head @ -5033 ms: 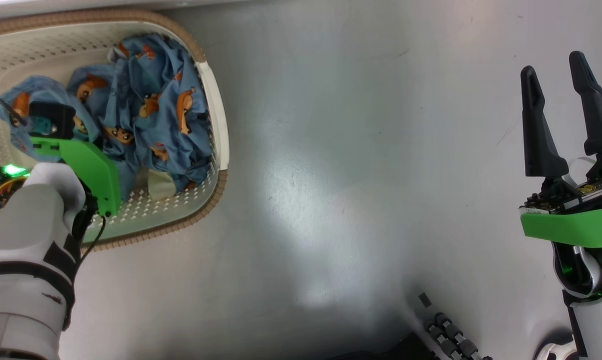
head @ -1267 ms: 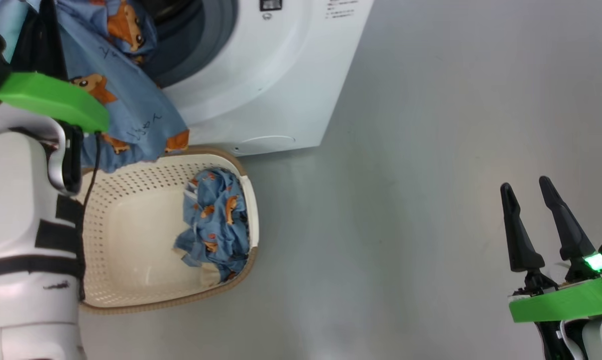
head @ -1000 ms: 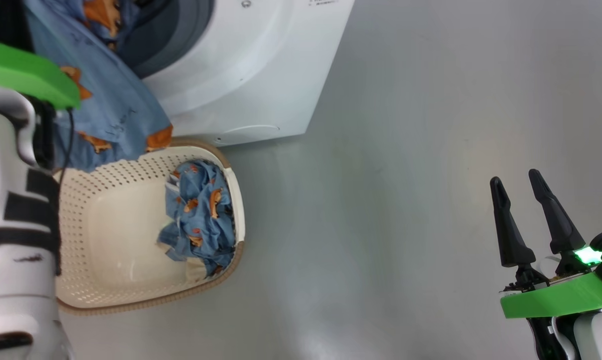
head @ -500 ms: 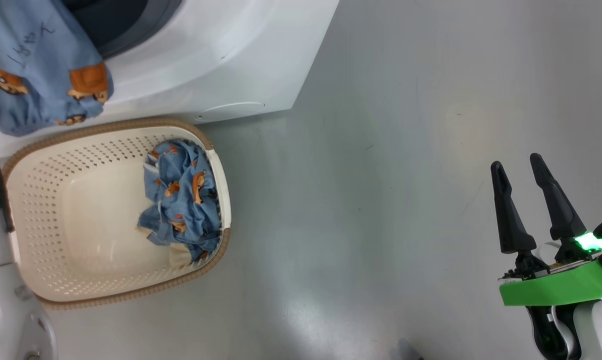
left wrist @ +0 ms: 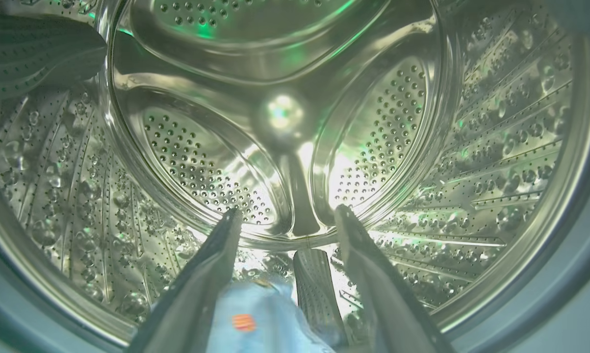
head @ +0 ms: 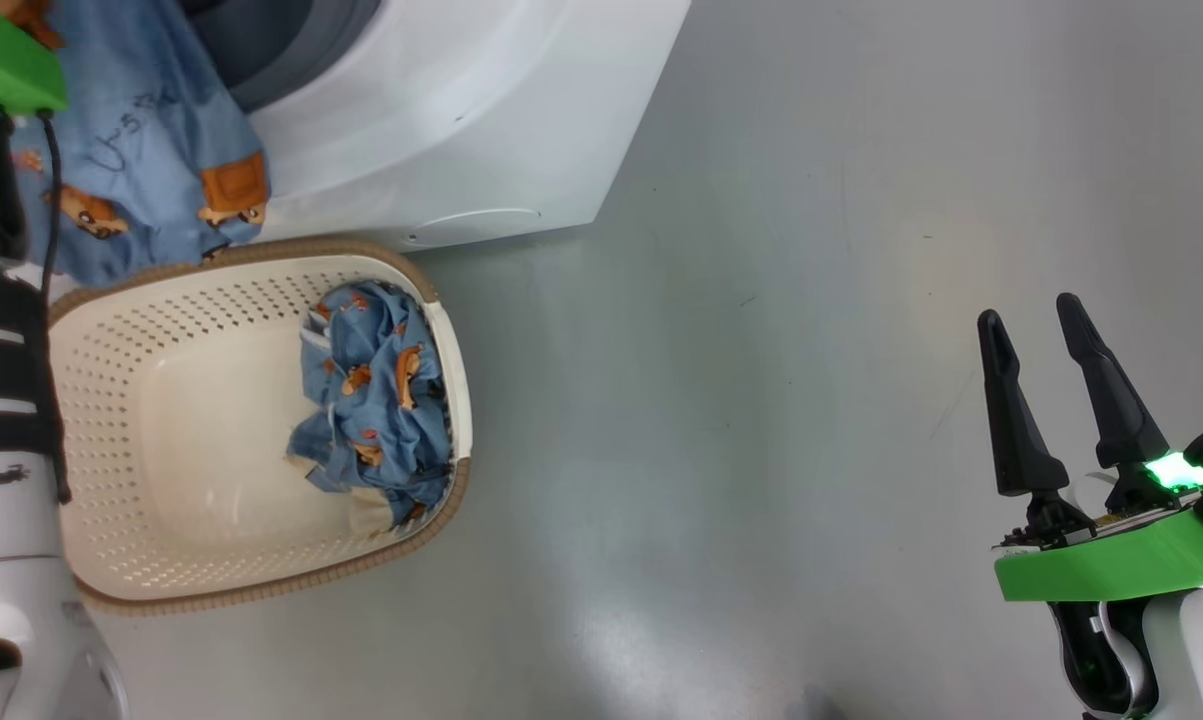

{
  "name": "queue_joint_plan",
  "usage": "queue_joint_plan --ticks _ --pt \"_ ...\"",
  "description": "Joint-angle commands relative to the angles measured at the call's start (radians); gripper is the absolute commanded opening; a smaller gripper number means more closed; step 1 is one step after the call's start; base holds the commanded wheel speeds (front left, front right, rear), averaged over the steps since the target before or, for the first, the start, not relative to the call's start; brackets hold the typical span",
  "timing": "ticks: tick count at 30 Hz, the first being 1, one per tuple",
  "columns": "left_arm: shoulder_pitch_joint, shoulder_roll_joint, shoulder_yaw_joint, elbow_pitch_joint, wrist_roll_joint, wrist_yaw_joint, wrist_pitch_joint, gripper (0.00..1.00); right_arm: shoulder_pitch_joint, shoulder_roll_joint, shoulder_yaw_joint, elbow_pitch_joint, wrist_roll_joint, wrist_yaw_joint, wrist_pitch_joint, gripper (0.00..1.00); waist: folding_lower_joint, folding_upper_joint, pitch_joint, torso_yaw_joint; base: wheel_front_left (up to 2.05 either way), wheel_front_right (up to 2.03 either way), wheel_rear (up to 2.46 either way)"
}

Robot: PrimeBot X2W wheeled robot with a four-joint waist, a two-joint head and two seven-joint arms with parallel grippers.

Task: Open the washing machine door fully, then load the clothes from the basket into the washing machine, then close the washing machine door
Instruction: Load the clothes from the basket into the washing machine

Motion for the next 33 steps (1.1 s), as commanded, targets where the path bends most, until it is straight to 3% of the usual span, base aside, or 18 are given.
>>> queue_joint_plan --ticks 1,15,33 --pt "0.016 0.038 0.009 -0.016 0.015 -0.001 -0.003 1.00 0.012 -0.016 0.023 -0.021 0.005 0.006 -0.005 1.00 0.0000 0.0000 -0.004 0.003 0.00 0.00 0.00" --pt "0.168 -0.034 0.010 -0.004 -0.003 -0.003 -0.003 1.00 0.031 -0.037 0.009 -0.028 -0.001 0.006 -0.005 1.00 0.0000 0.0000 -0.035 0.046 0.00 0.00 0.00" --pt "0.519 -0.084 0.002 -0.229 -0.012 -0.012 -0.003 1.00 0.055 -0.063 -0.036 -0.036 -0.007 0.006 -0.005 1.00 0.0000 0.0000 -0.058 0.118 0.00 0.00 0.00"
